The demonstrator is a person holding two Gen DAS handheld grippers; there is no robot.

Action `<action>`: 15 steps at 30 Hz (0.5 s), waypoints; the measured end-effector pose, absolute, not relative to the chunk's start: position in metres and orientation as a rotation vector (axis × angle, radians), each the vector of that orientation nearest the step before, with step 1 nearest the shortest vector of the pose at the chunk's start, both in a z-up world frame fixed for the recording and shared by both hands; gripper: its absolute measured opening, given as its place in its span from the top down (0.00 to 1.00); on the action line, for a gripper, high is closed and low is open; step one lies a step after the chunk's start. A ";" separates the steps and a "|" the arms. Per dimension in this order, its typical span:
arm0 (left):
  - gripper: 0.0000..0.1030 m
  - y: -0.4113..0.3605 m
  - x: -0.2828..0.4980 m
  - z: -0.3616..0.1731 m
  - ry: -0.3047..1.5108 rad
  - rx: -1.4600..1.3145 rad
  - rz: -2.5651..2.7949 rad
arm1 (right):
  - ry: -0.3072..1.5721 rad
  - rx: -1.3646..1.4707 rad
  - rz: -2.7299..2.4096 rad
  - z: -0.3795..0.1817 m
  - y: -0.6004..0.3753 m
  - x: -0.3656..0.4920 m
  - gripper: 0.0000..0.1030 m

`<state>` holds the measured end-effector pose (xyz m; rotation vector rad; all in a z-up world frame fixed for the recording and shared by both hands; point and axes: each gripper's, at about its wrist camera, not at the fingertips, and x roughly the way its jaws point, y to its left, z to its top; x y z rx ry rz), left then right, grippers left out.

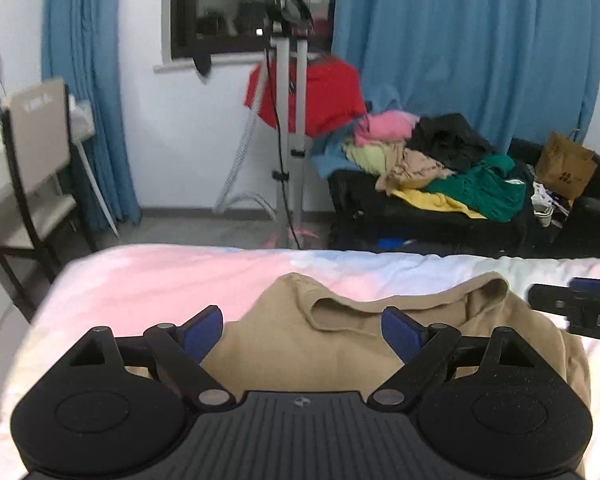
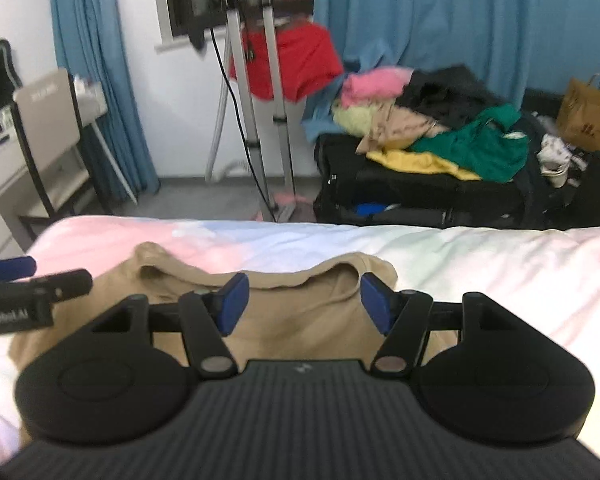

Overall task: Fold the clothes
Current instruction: 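Lower the T-shirt flat onto the bed and open both tools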

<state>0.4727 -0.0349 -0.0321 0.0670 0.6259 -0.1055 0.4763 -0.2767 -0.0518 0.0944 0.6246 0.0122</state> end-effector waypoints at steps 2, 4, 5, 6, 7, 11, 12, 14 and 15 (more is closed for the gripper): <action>0.14 -0.027 0.440 -0.028 0.605 0.058 -0.101 | 0.588 0.128 0.007 -0.044 -0.279 0.448 0.38; 0.14 -0.018 0.405 -0.025 0.584 0.046 -0.100 | 0.552 0.168 0.005 -0.034 -0.280 0.417 0.38; 0.14 -0.014 0.388 -0.023 0.574 0.040 -0.099 | 0.536 0.183 0.001 -0.030 -0.280 0.402 0.38; 0.14 -0.010 0.371 -0.021 0.564 0.034 -0.098 | 0.519 0.196 -0.004 -0.027 -0.279 0.385 0.38; 0.14 -0.006 0.354 -0.020 0.553 0.028 -0.097 | 0.507 0.204 -0.004 -0.024 -0.278 0.369 0.38; 0.14 0.011 0.285 -0.013 0.512 0.004 -0.093 | 0.452 0.206 0.001 -0.022 -0.269 0.300 0.38; 0.14 0.016 0.268 -0.011 0.502 -0.002 -0.092 | 0.441 0.197 0.005 -0.023 -0.266 0.283 0.38; 0.14 0.024 0.234 -0.008 0.481 -0.014 -0.090 | 0.415 0.176 0.013 -0.026 -0.259 0.249 0.38; 0.14 0.027 0.218 -0.011 0.469 -0.003 -0.080 | 0.397 0.158 0.016 -0.029 -0.255 0.232 0.38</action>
